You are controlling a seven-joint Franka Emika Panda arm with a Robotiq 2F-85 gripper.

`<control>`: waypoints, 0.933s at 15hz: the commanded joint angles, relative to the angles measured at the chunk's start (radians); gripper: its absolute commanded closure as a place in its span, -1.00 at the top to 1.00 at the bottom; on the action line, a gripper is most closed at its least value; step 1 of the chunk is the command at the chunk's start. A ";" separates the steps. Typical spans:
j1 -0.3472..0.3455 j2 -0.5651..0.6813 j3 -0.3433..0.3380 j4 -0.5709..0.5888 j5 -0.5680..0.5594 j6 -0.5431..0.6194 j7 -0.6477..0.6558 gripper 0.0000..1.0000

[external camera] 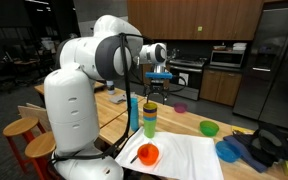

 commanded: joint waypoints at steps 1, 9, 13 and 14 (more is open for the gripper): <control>0.003 -0.056 -0.012 -0.051 -0.067 0.125 0.109 1.00; 0.012 -0.047 -0.005 -0.079 -0.066 0.250 0.220 1.00; 0.007 -0.044 -0.011 -0.089 -0.041 0.226 0.210 1.00; 0.004 -0.041 -0.014 -0.090 -0.044 0.223 0.206 1.00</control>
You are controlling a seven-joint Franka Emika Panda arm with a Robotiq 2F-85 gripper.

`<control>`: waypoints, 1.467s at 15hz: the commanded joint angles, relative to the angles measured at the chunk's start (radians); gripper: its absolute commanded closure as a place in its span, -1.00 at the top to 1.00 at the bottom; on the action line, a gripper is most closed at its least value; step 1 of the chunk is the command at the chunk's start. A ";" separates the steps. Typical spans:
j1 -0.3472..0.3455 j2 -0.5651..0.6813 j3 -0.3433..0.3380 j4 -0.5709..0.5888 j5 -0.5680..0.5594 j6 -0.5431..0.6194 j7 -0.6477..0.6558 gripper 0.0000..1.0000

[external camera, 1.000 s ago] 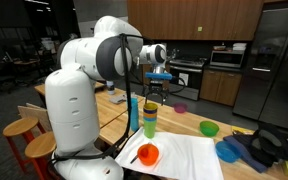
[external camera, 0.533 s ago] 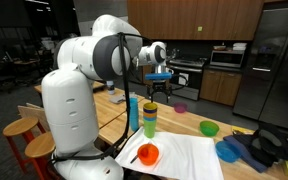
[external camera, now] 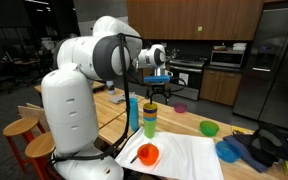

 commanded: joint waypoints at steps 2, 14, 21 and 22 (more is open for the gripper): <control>0.000 -0.019 -0.008 -0.038 0.016 0.003 0.014 1.00; 0.019 0.032 0.005 -0.090 -0.036 0.156 0.040 1.00; 0.032 0.050 0.012 -0.094 -0.022 0.198 0.038 0.97; 0.032 0.050 0.013 -0.095 -0.018 0.199 0.041 0.48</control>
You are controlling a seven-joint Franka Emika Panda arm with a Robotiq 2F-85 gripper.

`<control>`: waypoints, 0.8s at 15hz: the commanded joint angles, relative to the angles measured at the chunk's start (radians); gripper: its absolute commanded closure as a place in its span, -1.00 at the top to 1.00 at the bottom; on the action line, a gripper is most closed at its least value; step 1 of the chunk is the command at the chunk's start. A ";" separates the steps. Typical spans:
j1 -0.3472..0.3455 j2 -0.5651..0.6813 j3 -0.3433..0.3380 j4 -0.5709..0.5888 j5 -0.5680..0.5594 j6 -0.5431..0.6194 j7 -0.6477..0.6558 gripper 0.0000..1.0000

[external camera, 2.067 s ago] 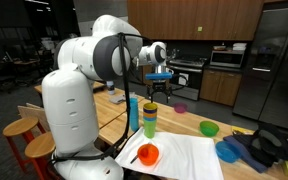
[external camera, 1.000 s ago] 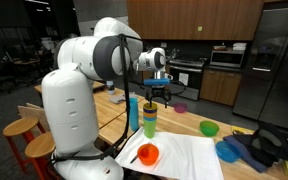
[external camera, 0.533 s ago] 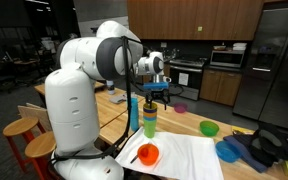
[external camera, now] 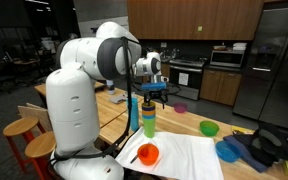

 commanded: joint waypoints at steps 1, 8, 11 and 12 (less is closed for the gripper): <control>0.001 0.013 -0.003 -0.009 -0.013 0.015 0.015 0.47; -0.003 0.005 -0.005 0.014 0.009 -0.003 0.011 -0.43; -0.005 0.004 -0.007 0.017 0.013 -0.009 0.009 -0.93; -0.005 0.004 -0.008 0.016 0.016 -0.013 0.012 -0.98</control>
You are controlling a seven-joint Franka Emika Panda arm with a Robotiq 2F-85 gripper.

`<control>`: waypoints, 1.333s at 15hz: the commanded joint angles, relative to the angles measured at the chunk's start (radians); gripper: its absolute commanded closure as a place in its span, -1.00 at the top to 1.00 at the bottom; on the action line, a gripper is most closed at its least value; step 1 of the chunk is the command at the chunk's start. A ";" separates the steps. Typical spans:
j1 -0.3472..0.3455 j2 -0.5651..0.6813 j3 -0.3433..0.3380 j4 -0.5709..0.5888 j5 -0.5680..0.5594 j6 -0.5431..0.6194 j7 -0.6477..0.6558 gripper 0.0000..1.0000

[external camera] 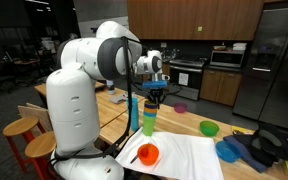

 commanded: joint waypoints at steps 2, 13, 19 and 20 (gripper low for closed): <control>-0.003 0.003 -0.005 -0.007 0.021 -0.012 0.010 -0.93; 0.005 -0.011 -0.006 -0.011 -0.016 0.015 0.088 -0.94; 0.007 -0.025 -0.004 0.007 -0.076 0.045 0.126 -0.94; 0.009 -0.027 -0.002 0.008 -0.080 0.051 0.129 -0.94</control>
